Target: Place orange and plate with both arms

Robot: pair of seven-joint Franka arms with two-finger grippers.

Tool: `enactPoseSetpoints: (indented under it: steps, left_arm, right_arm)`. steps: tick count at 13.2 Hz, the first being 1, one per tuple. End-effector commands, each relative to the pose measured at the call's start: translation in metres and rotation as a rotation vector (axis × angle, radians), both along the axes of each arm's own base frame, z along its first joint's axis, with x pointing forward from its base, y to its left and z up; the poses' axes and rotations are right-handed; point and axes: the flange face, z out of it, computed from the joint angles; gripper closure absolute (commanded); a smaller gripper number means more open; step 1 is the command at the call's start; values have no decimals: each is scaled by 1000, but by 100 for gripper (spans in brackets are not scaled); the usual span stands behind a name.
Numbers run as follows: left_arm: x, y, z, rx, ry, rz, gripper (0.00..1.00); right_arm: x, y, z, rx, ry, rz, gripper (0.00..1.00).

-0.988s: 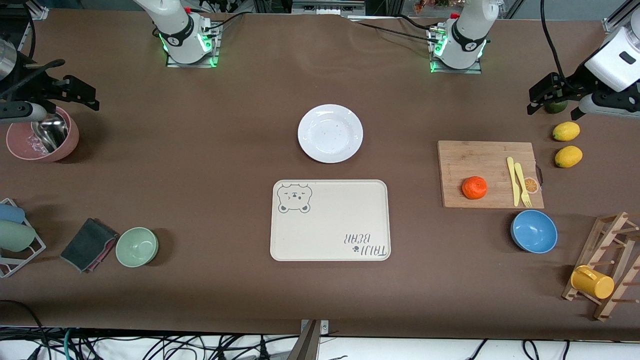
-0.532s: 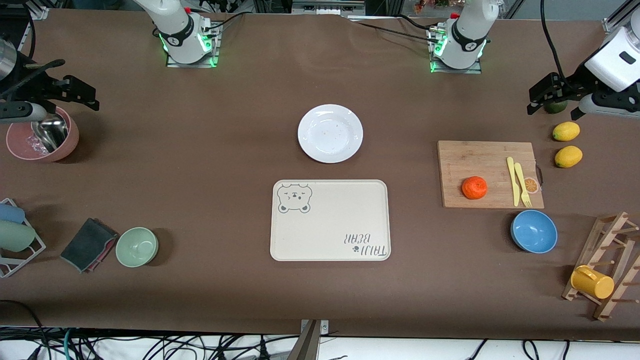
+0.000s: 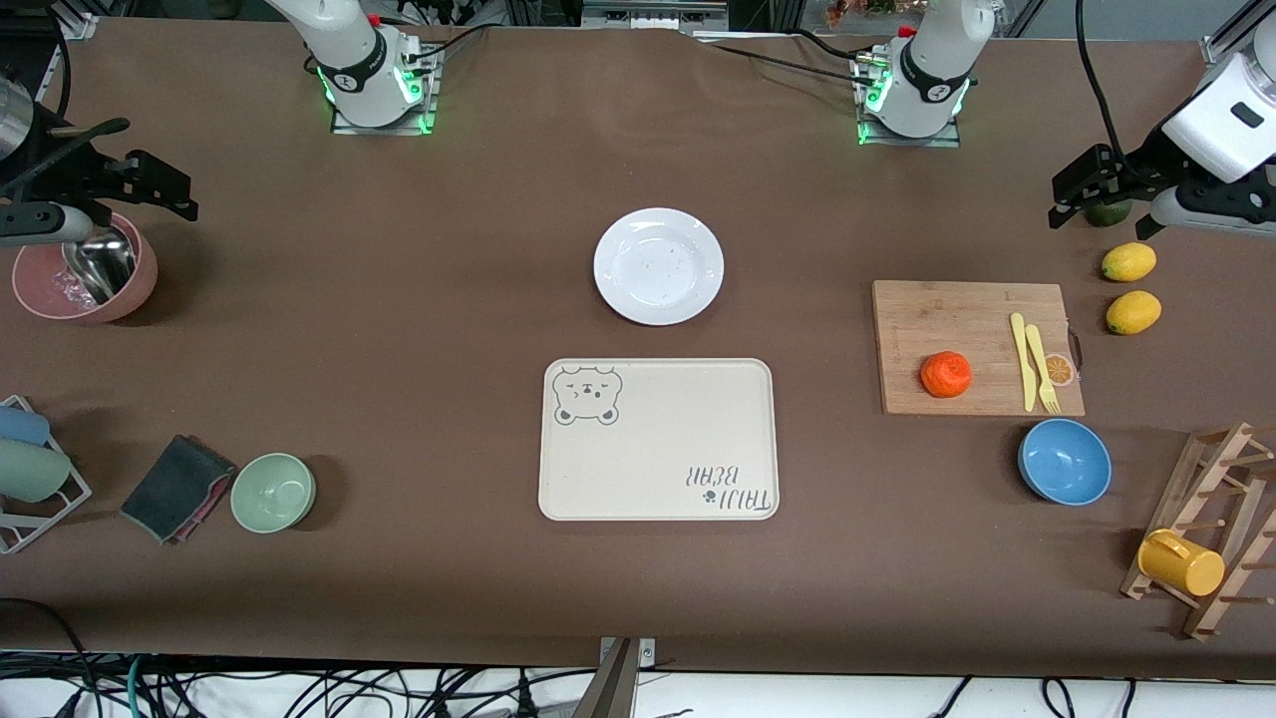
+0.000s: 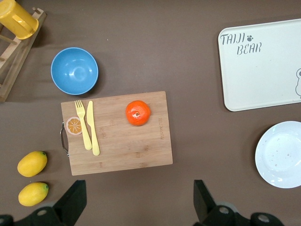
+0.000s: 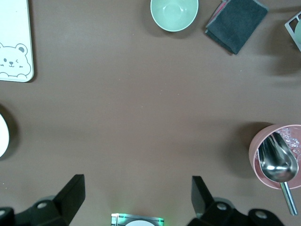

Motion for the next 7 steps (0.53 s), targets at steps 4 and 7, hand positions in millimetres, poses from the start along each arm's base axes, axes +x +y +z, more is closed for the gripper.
enactPoseSetpoints:
  steps: [4, 7]
  left_arm:
    - [4, 5, 5, 0, -1, -8, 0]
    - [4, 5, 6, -1, -3, -8, 0]
  right_arm:
    - [-5, 0, 3, 3, -12, -7, 0]
    - [-5, 0, 3, 3, -11, -7, 0]
